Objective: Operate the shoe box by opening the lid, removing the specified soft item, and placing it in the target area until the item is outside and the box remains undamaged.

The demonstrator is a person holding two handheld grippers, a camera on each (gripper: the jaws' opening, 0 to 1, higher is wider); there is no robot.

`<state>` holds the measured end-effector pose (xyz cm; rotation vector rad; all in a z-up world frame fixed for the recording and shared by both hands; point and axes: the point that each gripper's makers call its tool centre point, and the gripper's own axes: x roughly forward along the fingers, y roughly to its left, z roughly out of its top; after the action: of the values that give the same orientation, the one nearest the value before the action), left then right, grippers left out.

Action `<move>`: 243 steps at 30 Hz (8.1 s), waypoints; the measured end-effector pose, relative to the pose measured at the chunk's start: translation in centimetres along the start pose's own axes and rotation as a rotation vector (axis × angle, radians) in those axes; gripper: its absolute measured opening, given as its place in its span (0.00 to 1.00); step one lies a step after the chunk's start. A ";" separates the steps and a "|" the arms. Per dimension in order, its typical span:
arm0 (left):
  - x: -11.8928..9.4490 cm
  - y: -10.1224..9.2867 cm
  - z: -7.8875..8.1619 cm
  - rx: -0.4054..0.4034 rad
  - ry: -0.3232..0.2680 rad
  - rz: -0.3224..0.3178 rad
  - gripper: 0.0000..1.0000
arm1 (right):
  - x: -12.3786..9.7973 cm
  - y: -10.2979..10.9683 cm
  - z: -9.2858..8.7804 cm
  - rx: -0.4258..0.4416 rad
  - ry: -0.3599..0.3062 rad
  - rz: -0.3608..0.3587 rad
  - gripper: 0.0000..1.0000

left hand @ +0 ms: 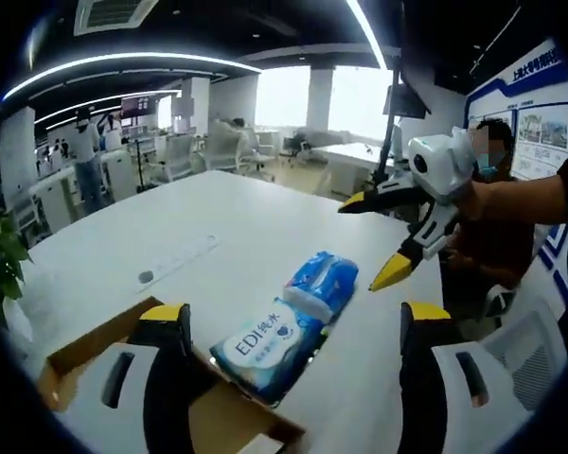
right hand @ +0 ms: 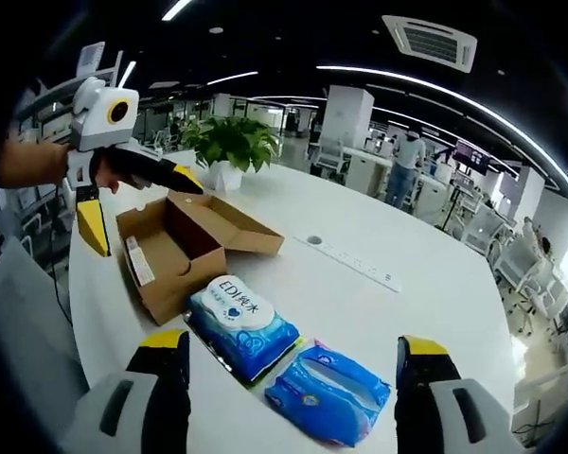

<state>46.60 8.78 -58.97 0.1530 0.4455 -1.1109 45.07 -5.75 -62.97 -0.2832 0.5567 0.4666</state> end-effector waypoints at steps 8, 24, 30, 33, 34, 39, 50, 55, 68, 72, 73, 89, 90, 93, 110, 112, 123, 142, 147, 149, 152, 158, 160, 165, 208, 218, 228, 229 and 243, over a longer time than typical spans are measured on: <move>-2.7 0.2 -0.3 -0.007 -0.019 0.021 0.94 | -0.4 0.6 0.3 0.008 -0.008 0.002 0.91; -8.0 0.3 -1.9 -0.058 -0.062 0.070 0.99 | -1.1 2.1 0.9 0.006 -0.024 0.018 0.91; -10.3 0.5 -2.2 -0.056 -0.074 0.085 0.99 | -1.1 2.8 0.9 0.004 -0.022 0.028 0.91; -11.1 0.8 -2.5 -0.061 -0.076 0.098 0.99 | -1.0 3.2 1.0 0.001 -0.022 0.033 0.91; -11.4 1.1 -2.7 -0.067 -0.077 0.106 0.99 | -1.0 3.3 1.1 0.000 -0.022 0.034 0.91; -12.9 1.5 -3.1 -0.082 -0.095 0.134 0.99 | -0.8 4.4 1.5 -0.005 -0.023 0.053 0.90; -17.4 2.5 -4.9 -0.102 -0.108 0.209 0.99 | -0.3 6.9 2.3 -0.024 -0.026 0.111 0.89; -19.0 2.4 -6.7 -0.089 -0.080 0.242 0.99 | -0.1 7.9 2.6 -0.032 -0.032 0.133 0.89; -21.8 0.8 -11.6 -0.056 -0.015 0.291 0.99 | 0.9 10.8 2.8 -0.090 -0.010 0.220 0.90; -22.3 0.2 -12.8 -0.067 -0.009 0.304 0.99 | 1.2 11.6 3.0 -0.103 -0.011 0.244 0.89; -22.4 0.1 -13.1 -0.063 -0.007 0.310 0.99 | 1.2 11.8 3.1 -0.108 -0.010 0.249 0.89; -24.1 -1.0 -16.0 -0.118 -0.039 0.364 0.99 | 3.0 16.0 5.5 -0.201 -0.027 0.377 0.86; -24.2 -1.0 -16.2 -0.123 -0.035 0.366 0.99 | 3.1 16.3 5.6 -0.209 -0.028 0.385 0.85; -24.2 -1.2 -17.0 -0.144 -0.022 0.378 0.99 | 3.8 17.0 5.8 -0.240 -0.018 0.407 0.82; -23.2 -2.8 -17.9 -0.129 -0.019 0.419 0.99 | 8.7 18.6 6.6 -0.376 0.023 0.496 0.72; -23.3 -2.7 -17.8 -0.128 -0.028 0.423 0.99 | 9.4 18.7 6.4 -0.385 0.039 0.503 0.72; -23.2 -2.8 -17.5 -0.145 -0.063 0.432 0.99 | 12.3 19.2 5.3 -0.449 0.098 0.528 0.68; -23.1 -2.6 -17.4 -0.141 -0.073 0.427 0.99 | 15.4 20.5 4.2 -0.495 0.187 0.640 0.65; -23.0 -2.6 -17.5 -0.136 -0.064 0.428 0.99 | 15.7 21.1 3.6 -0.497 0.217 0.712 0.62; -23.0 -2.6 -17.6 -0.140 -0.061 0.428 0.99 | 15.7 21.3 3.5 -0.501 0.226 0.733 0.60; -22.9 -2.6 -17.6 -0.139 -0.059 0.424 0.99 | 16.0 21.5 3.3 -0.504 0.238 0.749 0.59; -22.8 -2.6 -17.8 -0.142 -0.047 0.425 0.99 | 16.4 22.2 2.6 -0.502 0.257 0.793 0.54; -22.9 -2.5 -17.8 -0.145 -0.046 0.426 0.99 | 16.5 22.4 2.3 -0.510 0.263 0.804 0.51; -22.8 -2.6 -18.0 -0.143 -0.039 0.423 0.99 | 16.3 22.7 2.1 -0.509 0.266 0.821 0.46; -23.1 -2.3 -18.0 -0.147 -0.046 0.436 0.99 | 16.7 26.2 2.6 -0.596 0.203 0.823 0.15; -23.0 -2.2 -18.0 -0.145 -0.050 0.437 0.99 | 16.3 26.0 2.9 -0.617 0.175 0.805 0.14; -23.0 -2.2 -18.0 -0.147 -0.053 0.435 0.99 | 15.8 25.5 4.0 -0.632 0.145 0.782 0.13; -22.9 -2.2 -18.0 -0.148 -0.054 0.433 0.99 | 15.8 25.4 4.0 -0.634 0.144 0.780 0.13; -23.0 -2.3 -17.9 -0.149 -0.059 0.432 0.99 | 14.6 24.4 5.5 -0.638 0.113 0.749 0.13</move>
<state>31.30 32.90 -65.22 0.0793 0.4168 -0.6541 46.32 22.28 -69.94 -0.7190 0.6050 1.3679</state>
